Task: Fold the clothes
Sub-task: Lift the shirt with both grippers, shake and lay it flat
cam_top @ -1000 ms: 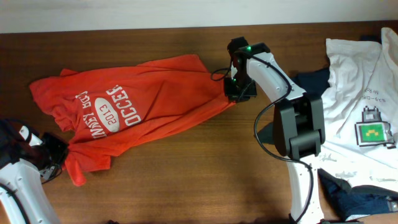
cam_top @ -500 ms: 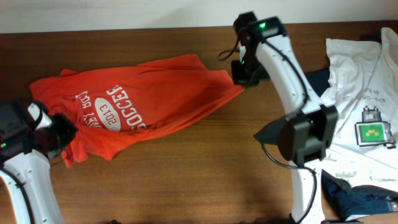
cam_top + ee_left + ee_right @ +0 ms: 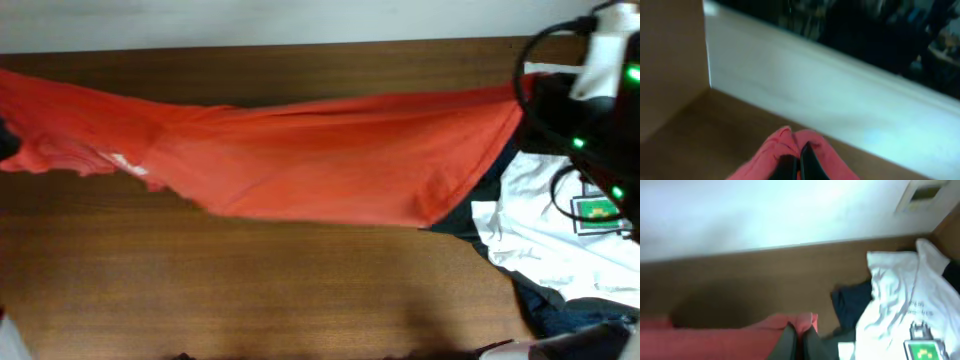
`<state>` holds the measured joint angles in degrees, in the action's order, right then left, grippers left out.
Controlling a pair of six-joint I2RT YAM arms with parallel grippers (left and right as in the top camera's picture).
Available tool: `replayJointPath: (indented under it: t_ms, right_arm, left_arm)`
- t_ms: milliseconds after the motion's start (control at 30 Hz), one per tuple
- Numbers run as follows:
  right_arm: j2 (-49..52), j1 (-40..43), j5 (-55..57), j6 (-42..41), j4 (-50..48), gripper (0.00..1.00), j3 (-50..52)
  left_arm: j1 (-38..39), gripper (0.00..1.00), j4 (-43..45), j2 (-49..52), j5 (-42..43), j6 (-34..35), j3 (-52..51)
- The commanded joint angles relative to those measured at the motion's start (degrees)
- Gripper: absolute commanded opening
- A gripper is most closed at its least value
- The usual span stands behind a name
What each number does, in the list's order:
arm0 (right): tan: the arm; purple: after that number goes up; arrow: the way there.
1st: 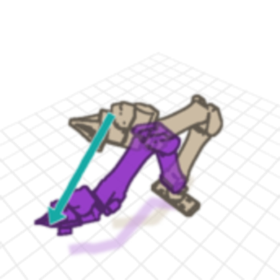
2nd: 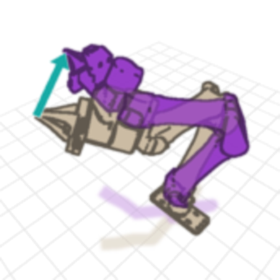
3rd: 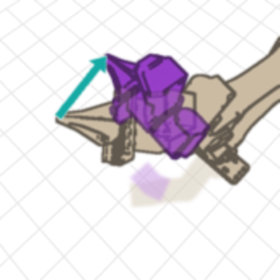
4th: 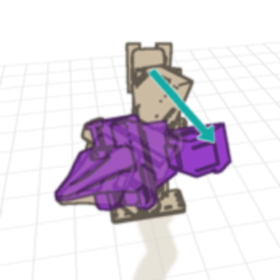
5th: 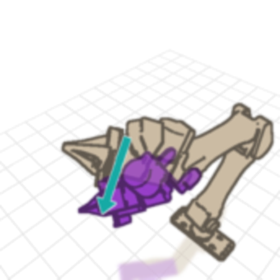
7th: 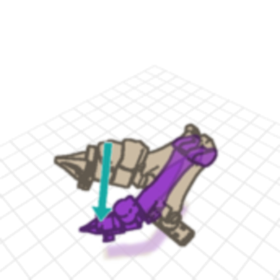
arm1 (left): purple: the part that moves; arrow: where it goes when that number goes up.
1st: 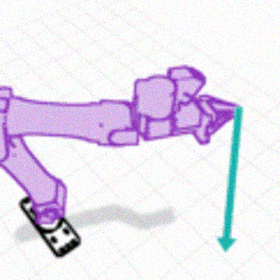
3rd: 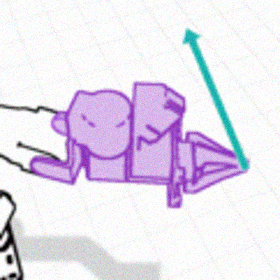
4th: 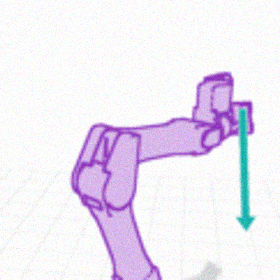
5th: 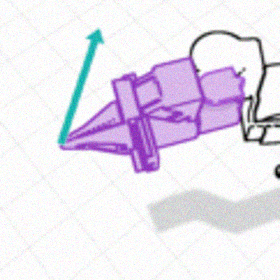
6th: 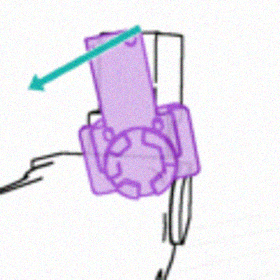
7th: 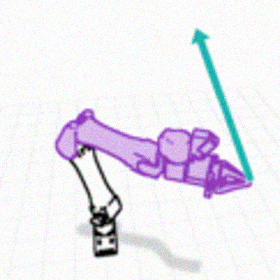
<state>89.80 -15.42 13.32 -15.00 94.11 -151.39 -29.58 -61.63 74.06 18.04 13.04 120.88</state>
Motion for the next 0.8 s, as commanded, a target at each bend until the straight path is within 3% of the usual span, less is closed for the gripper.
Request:
replayJointPath:
  t_ms: [0,167,333,400,433,500,633,700,733,767]
  right_arm:
    - [-4.7,0.2,5.6,-0.5,-4.8,0.04,-0.6]
    - [-0.4,0.2,5.5,-0.3,-6.5,0.04,-0.5]
    - [17.7,1.4,4.1,-0.3,-8.9,0.04,-0.5]
    - [23.6,4.9,-1.1,-0.3,-17.6,0.04,-0.5]
    - [24.8,7.1,-2.8,-1.2,-23.7,0.04,-0.5]
    - [23.6,9.5,-2.8,-2.0,-32.7,0.04,-0.6]
    - [19.2,12.5,-2.6,-1.5,-36.0,0.04,-0.6]
    - [19.3,13.7,-2.1,-1.3,-28.8,0.04,-0.5]
    - [19.9,14.0,-2.2,-1.4,-23.4,0.04,-0.2]
    - [20.4,14.0,-2.2,-1.4,-20.1,0.04,0.1]
  left_arm:
    - [-2.8,0.0,-1.4,-2.1,-0.9,-0.7,6.8]
    - [-1.9,0.0,-1.5,3.3,3.7,-0.7,7.5]
    - [6.1,0.0,1.6,19.7,3.7,-0.8,7.5]
    - [8.5,0.0,10.4,26.6,3.6,-0.8,7.5]
    - [8.9,0.0,19.6,29.5,3.7,-0.7,7.5]
    - [8.8,0.0,30.3,30.6,3.6,2.2,7.5]
    - [5.2,0.0,47.9,30.5,6.0,13.3,11.4]
    - [3.5,0.0,43.5,30.4,14.1,13.2,12.6]
    - [3.3,0.0,31.5,30.4,19.6,10.4,12.6]
    - [3.3,0.0,19.7,30.5,20.1,6.5,12.5]
